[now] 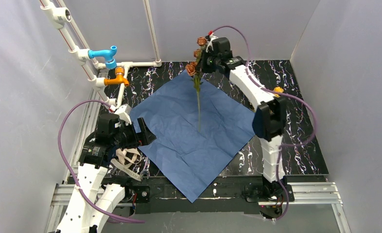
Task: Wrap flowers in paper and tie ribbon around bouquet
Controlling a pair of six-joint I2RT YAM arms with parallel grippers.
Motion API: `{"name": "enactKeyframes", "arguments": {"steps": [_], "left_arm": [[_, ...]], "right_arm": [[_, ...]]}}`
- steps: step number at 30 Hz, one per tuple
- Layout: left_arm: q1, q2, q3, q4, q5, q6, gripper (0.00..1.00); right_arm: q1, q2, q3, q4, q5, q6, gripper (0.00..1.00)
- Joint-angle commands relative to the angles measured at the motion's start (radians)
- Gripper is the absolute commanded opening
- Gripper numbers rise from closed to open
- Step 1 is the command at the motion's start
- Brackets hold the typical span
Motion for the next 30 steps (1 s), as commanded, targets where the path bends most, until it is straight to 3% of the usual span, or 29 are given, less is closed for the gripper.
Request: {"name": "enactKeyframes", "arguments": {"steps": [1, 11, 22, 30], "left_arm": [[0.008, -0.011, -0.01, 0.01, 0.036, 0.021, 0.9], [0.013, -0.023, -0.013, 0.02, 0.056, 0.027, 0.9], [0.021, -0.015, -0.016, 0.023, 0.063, 0.028, 0.9], [0.028, -0.006, -0.016, 0.024, 0.064, 0.028, 0.9]], "right_arm": [[0.002, 0.224, 0.266, -0.002, -0.067, 0.03, 0.01], [0.006, 0.45, 0.407, 0.179, -0.08, 0.078, 0.01], [0.006, 0.574, 0.417, 0.369, -0.068, 0.063, 0.01], [0.006, 0.631, 0.412, 0.404, -0.044, -0.007, 0.13]]}}
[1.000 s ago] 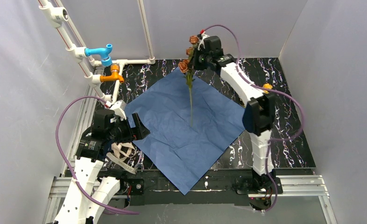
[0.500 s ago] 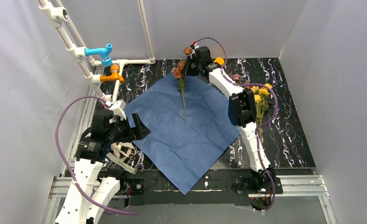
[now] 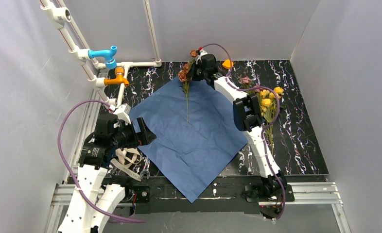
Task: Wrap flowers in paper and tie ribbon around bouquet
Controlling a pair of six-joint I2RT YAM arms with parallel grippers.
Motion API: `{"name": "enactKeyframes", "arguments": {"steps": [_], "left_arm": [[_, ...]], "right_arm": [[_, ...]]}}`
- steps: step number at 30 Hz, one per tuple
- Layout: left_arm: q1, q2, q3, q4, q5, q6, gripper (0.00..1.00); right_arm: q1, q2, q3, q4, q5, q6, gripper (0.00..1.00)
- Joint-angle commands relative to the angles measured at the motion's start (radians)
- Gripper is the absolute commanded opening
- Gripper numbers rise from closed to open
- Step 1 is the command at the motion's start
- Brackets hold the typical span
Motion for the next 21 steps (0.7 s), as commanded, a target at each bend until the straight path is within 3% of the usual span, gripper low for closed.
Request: {"name": "enactKeyframes", "arguments": {"steps": [1, 4, 8, 13, 16, 21], "left_arm": [[0.01, 0.005, -0.011, 0.002, 0.021, 0.016, 0.9], [0.015, 0.006, -0.012, 0.002, 0.022, 0.016, 0.9], [0.02, 0.009, -0.012, 0.004, 0.026, 0.016, 0.89], [0.026, 0.022, -0.013, 0.004, 0.026, 0.015, 0.89], [0.029, 0.016, -0.014, 0.004, 0.026, 0.016, 0.89], [0.029, 0.007, -0.015, 0.004, 0.02, 0.012, 0.89]], "right_arm": [[0.0, 0.03, 0.037, 0.064, 0.021, -0.066, 0.18], [0.0, 0.038, 0.037, 0.06, 0.022, -0.088, 0.36], [-0.002, 0.017, 0.042, 0.048, 0.031, -0.108, 0.51], [-0.002, -0.059, 0.076, 0.009, 0.075, -0.128, 0.78], [-0.002, -0.145, 0.078, -0.013, 0.1, -0.115, 0.88], [-0.002, -0.362, 0.002, -0.069, 0.149, -0.11, 0.92]]}}
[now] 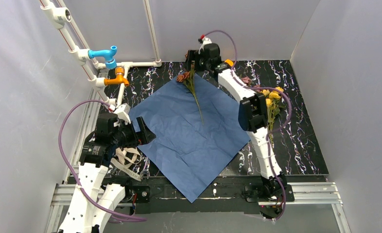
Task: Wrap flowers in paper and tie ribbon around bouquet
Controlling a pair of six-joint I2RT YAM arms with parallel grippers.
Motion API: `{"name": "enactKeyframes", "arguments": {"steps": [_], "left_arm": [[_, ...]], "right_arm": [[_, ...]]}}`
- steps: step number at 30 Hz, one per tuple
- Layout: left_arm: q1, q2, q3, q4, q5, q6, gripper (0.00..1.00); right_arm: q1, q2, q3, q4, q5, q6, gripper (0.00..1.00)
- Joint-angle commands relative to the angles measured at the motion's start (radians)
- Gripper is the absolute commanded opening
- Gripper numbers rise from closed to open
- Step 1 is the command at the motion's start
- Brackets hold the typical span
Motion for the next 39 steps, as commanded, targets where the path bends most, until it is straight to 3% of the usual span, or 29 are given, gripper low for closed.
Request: {"name": "enactKeyframes", "arguments": {"steps": [1, 4, 9, 13, 16, 26, 37, 39], "left_arm": [[0.006, -0.009, -0.011, 0.002, 0.013, 0.013, 0.89], [0.006, -0.003, -0.01, 0.003, 0.013, 0.014, 0.89], [0.008, -0.006, -0.011, 0.002, 0.015, 0.013, 0.89], [0.008, -0.01, -0.013, 0.009, 0.042, 0.018, 0.89], [0.008, 0.0, -0.013, 0.012, 0.058, 0.021, 0.89], [0.007, -0.028, -0.016, 0.007, 0.038, 0.013, 0.89], [0.008, -0.024, -0.016, 0.003, 0.032, 0.01, 0.89], [0.008, -0.019, -0.016, 0.003, 0.032, 0.009, 0.89]], "right_arm": [[-0.002, -0.333, -0.038, -0.02, 0.091, -0.018, 0.93], [-0.002, -0.549, -0.233, -0.131, 0.255, -0.061, 0.94], [-0.021, -0.92, -0.766, -0.169, 0.568, -0.141, 0.98], [-0.181, -1.07, -1.075, -0.2, 0.539, -0.115, 0.98], [-0.285, -1.117, -1.228, -0.172, 0.473, -0.094, 0.92], [-0.319, -0.937, -1.236, -0.216, 0.518, -0.112, 0.78], [-0.347, -0.842, -1.214, -0.201, 0.556, -0.149, 0.5], [-0.348, -0.831, -1.205, -0.204, 0.552, -0.149, 0.41]]}}
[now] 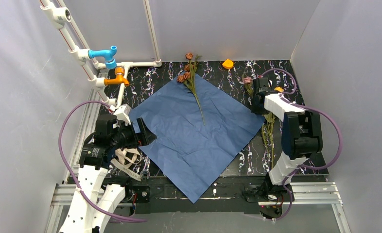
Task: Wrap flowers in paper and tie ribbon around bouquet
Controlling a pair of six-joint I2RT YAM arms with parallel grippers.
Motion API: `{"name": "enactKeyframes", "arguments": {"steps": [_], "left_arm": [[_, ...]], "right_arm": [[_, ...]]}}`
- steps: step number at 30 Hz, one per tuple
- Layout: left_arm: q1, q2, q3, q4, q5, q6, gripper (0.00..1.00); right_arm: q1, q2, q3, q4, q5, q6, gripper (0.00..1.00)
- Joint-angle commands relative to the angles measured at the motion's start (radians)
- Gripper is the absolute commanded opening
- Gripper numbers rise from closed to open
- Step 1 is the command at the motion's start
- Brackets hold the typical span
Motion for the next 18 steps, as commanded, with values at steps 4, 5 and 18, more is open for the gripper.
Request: {"name": "enactKeyframes", "arguments": {"steps": [4, 5, 18], "left_arm": [[0.005, 0.008, -0.006, -0.005, -0.004, 0.008, 0.89], [0.005, 0.008, -0.005, -0.005, -0.004, 0.007, 0.89], [0.005, 0.008, -0.005, -0.005, -0.004, 0.008, 0.89]], "right_arm": [[-0.014, 0.014, 0.094, 0.014, 0.033, -0.016, 0.28], [-0.014, 0.009, 0.11, 0.006, 0.038, -0.018, 0.28], [-0.016, 0.089, 0.216, 0.0, 0.06, -0.04, 0.62]]}}
